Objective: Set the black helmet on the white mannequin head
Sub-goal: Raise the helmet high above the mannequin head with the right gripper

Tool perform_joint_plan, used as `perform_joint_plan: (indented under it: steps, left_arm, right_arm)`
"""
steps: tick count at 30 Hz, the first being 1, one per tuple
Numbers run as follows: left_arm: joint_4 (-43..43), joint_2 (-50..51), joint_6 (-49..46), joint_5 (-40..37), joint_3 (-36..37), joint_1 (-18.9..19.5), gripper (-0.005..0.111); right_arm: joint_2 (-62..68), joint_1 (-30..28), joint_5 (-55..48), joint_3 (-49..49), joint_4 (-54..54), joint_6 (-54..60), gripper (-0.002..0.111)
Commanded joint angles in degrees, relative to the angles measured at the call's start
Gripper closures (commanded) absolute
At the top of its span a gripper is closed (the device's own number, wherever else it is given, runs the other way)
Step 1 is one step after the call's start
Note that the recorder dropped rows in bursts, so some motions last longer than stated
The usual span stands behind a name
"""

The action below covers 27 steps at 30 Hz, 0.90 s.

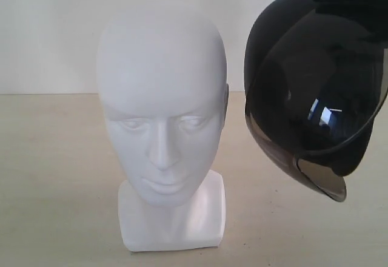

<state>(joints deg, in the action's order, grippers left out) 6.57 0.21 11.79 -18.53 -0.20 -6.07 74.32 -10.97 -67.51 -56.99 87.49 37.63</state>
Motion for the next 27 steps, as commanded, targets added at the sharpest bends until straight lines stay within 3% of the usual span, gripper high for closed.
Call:
perform_joint_plan:
  steps: [1, 19, 27]
  left_arm:
    - [0.09, -0.21, -0.24, 0.08, 0.2, 0.17, 0.102]
    - [0.09, -0.21, -0.24, 0.08, 0.2, 0.17, 0.102]
    - [0.09, -0.21, -0.24, 0.08, 0.2, 0.17, 0.102]
  right_arm:
    - [-1.12, -2.15, -2.45, -0.84, 11.35, 3.67, 0.108]
    - [-1.12, -2.27, -2.11, -0.84, 12.46, 2.89, 0.108]
    - [-2.26, -1.52, 3.85, -0.84, 11.78, 1.18, 0.108]
